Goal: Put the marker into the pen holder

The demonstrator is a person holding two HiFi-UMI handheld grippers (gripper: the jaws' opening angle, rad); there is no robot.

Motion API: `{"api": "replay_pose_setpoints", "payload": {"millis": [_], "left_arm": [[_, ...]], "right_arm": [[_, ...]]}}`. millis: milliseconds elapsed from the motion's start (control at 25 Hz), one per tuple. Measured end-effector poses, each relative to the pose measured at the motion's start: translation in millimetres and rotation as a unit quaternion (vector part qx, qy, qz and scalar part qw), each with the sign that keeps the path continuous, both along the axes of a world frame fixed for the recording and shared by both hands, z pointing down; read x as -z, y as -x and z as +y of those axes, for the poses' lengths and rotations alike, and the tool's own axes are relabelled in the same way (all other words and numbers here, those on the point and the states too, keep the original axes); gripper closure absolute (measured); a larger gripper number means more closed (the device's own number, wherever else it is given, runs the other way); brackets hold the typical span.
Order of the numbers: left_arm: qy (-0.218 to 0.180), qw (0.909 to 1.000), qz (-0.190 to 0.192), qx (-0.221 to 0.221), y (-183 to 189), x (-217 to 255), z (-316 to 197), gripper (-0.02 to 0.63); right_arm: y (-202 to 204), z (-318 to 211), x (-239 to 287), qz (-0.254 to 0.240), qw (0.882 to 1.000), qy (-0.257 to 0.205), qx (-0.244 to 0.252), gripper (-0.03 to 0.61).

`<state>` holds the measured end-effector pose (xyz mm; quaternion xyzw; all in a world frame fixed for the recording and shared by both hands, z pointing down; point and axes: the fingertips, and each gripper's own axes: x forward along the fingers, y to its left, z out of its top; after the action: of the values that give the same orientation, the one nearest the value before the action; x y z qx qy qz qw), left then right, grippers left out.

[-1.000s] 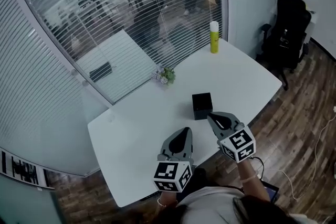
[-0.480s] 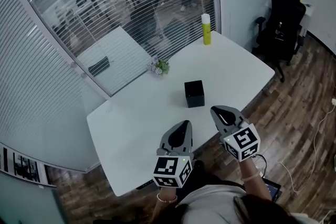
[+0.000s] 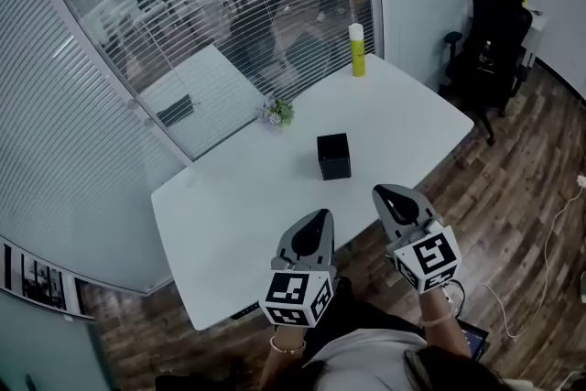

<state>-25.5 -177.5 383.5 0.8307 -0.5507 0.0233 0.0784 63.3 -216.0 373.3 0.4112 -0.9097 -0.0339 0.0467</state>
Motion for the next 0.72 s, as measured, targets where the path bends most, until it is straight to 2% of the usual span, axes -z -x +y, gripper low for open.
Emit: {"api": "replay_pose_setpoints", "payload": {"millis": [720], "left_arm": [[-0.023,0.9996,-0.011,-0.012,-16,4,25,0.595]], "right_arm": [[-16,37,8,0.000,1.000,-0.020,-0.013,0.551]]}}
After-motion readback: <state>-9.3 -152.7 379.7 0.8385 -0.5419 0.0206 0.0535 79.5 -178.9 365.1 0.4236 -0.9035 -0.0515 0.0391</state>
